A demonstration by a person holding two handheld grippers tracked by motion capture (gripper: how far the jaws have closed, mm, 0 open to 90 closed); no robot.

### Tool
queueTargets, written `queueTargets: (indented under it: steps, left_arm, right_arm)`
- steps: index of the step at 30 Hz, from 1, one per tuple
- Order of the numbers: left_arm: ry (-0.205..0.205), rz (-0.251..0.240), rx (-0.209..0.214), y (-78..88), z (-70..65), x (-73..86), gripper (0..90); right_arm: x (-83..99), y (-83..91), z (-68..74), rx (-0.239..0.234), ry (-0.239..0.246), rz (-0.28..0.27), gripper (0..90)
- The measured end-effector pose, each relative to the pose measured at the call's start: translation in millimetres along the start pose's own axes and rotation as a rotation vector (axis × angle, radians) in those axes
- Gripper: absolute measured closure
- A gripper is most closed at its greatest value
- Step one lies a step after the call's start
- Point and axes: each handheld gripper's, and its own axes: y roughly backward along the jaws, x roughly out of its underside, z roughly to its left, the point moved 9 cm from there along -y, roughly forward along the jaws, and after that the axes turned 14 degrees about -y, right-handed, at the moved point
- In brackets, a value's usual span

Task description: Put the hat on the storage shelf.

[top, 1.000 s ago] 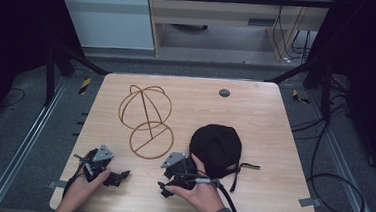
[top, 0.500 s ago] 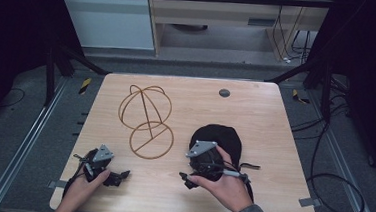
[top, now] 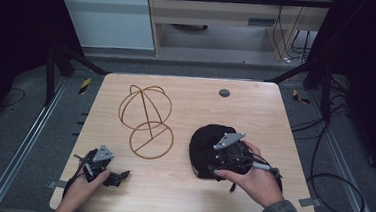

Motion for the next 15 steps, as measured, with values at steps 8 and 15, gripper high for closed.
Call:
queueTargets:
  steps: [8, 15]
  left_arm:
    - [0.000, 0.000, 0.000, 0.0, -0.1, 0.0, 0.0]
    - [0.001, 0.000, 0.000, 0.0, -0.1, 0.0, 0.0]
  right_arm:
    - [-11.0, 1.1, -33.3, 0.015, -0.009, 0.085, 23.5]
    - [-24.8, -3.6, -44.7, -0.004, -0.019, 0.147, 27.1]
